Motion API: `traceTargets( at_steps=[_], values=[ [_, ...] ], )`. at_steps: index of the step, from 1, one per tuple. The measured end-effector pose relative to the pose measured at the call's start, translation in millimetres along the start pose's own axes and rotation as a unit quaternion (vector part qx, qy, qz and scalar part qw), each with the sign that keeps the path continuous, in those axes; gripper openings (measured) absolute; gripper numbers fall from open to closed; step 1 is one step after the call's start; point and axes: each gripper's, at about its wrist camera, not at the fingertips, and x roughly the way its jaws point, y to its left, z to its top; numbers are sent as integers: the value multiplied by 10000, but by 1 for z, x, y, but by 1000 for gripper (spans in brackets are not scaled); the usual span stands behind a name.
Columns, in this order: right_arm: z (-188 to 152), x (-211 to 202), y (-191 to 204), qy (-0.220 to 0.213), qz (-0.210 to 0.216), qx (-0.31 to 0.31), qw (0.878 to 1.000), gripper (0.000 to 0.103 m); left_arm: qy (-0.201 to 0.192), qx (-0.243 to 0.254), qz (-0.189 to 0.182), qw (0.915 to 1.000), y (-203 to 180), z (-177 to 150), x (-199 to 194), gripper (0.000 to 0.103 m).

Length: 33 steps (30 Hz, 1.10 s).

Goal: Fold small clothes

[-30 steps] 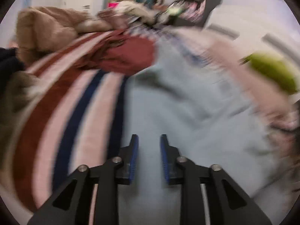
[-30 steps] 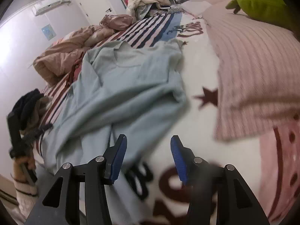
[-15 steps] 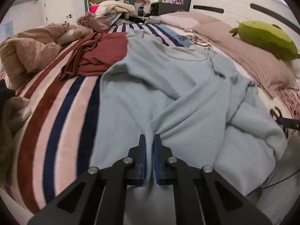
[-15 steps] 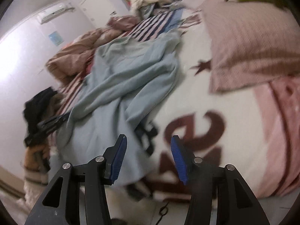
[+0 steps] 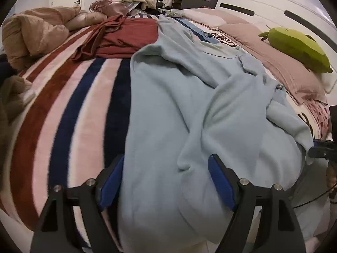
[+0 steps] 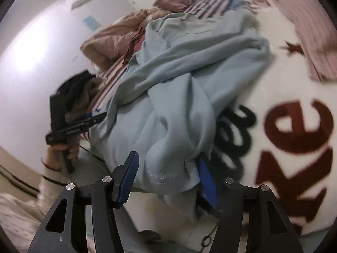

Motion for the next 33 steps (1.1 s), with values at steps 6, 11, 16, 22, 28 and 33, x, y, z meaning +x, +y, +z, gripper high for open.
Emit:
traceTargets(
  at_steps=[6,11,16,22,28,33],
  values=[
    [5,18,26,-286,-888,-648,9935,33,84,91,324,9994,-28,0,5,48],
    [1,11,20,-573,-789,-748,9924,13,10,122,418,9991,-47,-3,-4,13],
    [4,-9,5,-922,21,-265,9954,10,-287,-257,-41,9992,-42,0,-26,10],
    [1,-49,15,-1369,618,-250,9883,4,-947,-113,-253,9951,-54,4,-85,10],
    [3,-52,17,-1183,339,-260,9921,4,-979,-145,-336,9945,-59,6,-96,9],
    [-4,-23,3,-481,-223,-5,9986,25,-820,-50,-65,9966,-58,6,-80,10]
  ],
)
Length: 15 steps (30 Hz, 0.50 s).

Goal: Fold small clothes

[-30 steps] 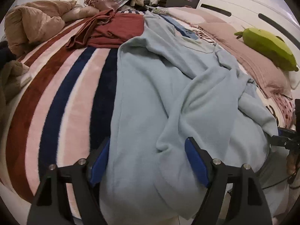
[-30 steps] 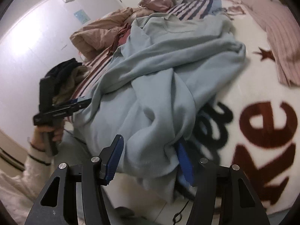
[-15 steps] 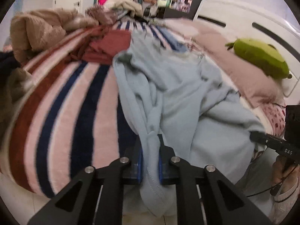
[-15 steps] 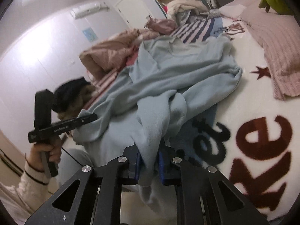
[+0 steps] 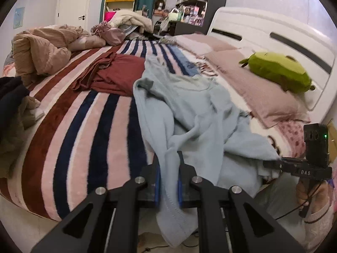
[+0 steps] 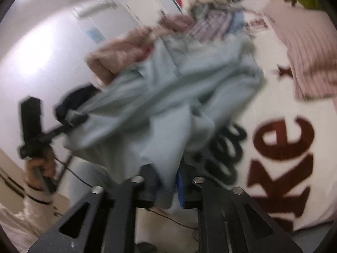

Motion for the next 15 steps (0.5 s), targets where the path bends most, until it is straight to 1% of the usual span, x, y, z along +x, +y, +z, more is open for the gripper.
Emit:
traceTargets(
  at_steps=[1,2,3,5,7,8,9,11,12,13,14,15],
  values=[
    [-1,6,-2,94,-133,6,9999,40,31,7,95,9999,3,-1,4,10],
    [-4,11,-3,169,-256,14,9995,43,95,-12,239,9997,9,-1,9,10],
    [-6,13,-2,202,-249,-5,9995,43,135,-42,333,9993,14,-2,13,10],
    [-10,18,5,316,-74,-124,9994,44,222,-102,511,9984,24,-4,21,10],
    [-14,25,12,524,93,-277,9982,48,323,-134,689,9970,31,-8,30,10],
    [-16,27,15,538,97,-361,9979,50,423,-134,758,9961,34,-11,36,10],
    [-15,30,16,541,114,-384,9977,51,505,-132,749,9958,34,-14,40,11],
    [-12,31,12,561,295,-211,9978,51,664,-140,616,9958,35,-18,47,14],
    [-11,32,8,566,439,-88,9974,50,708,-149,555,9958,33,-20,49,25],
    [-10,33,6,539,483,-46,9974,41,797,-165,455,9956,35,-22,52,40],
    [-10,34,6,502,419,-75,9978,34,858,-190,423,9952,36,-23,53,50],
    [-8,37,6,449,221,-157,9986,18,937,-231,459,9943,39,-24,56,66]
  ],
)
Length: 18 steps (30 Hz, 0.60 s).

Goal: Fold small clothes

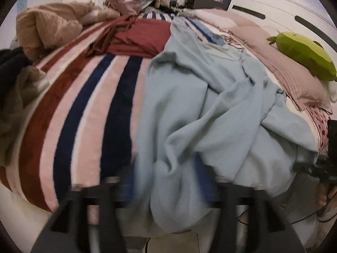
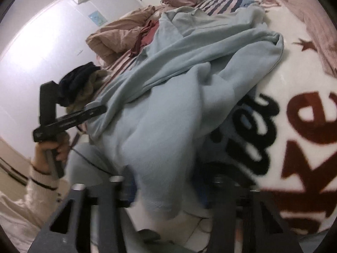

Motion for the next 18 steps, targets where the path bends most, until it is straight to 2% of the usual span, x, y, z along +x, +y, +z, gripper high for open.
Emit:
traceTargets(
  at_steps=[1,5,6,7,8,9,10,13,15,18],
  values=[
    [0,2,1,-36,-95,-34,9999,13,69,-56,58,9999,3,0,3,67],
    [11,8,-5,-273,330,80,9990,12,190,-286,-118,9993,8,3,13,68],
    [14,11,-6,-311,418,90,9986,11,194,-309,-134,9992,7,6,15,61],
    [16,13,-6,-338,499,105,9981,10,187,-324,-190,9991,5,8,17,43],
    [18,14,-7,-375,622,129,9973,10,215,-355,-370,9985,2,12,20,34],
    [20,15,-8,-430,780,167,9959,9,263,-372,-498,9977,-1,14,22,18],
    [22,14,-9,-500,905,193,9945,9,289,-341,-583,9973,-6,17,23,12],
    [23,5,-7,-687,1094,190,9914,9,137,-314,-786,9963,-15,25,15,9],
    [24,-8,-6,-846,1244,248,9883,8,-127,-422,-1211,9917,-17,30,0,9],
    [22,-30,-6,-1080,1336,287,9847,8,-520,-415,-1464,9870,-23,38,-23,9]
  ],
)
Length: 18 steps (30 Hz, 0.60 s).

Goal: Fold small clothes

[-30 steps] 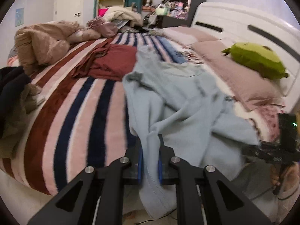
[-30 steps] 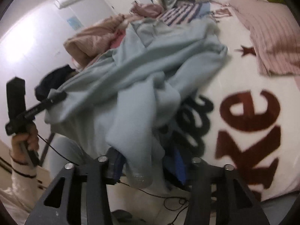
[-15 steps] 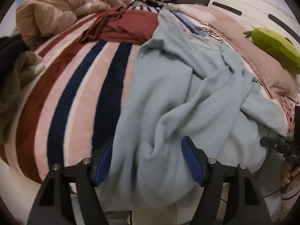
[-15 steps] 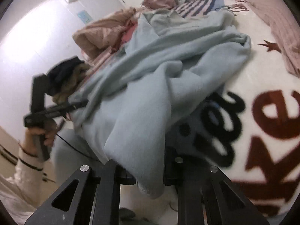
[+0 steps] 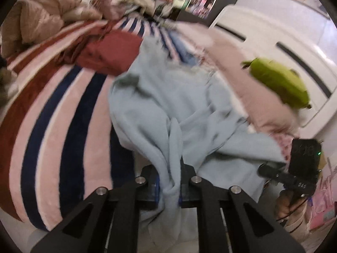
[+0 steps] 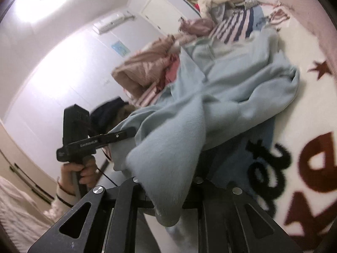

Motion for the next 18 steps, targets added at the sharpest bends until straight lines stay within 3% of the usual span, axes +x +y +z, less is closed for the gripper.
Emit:
traceTargets(
  at_steps=[3,7,10,18],
  values=[
    [1,-20,9,-189,-78,-82,9998,8,-361,-1,-322,9988,-9,3,-21,9],
    [-1,-42,11,-329,11,80,9994,8,-670,9,-491,9965,-10,-4,-43,9],
    [-4,-56,16,-399,-92,37,9992,8,-771,50,-494,9958,-9,-12,-54,8],
    [3,-79,44,-558,-194,-183,9981,8,-950,39,-967,9908,-9,-24,-80,8]
  ],
)
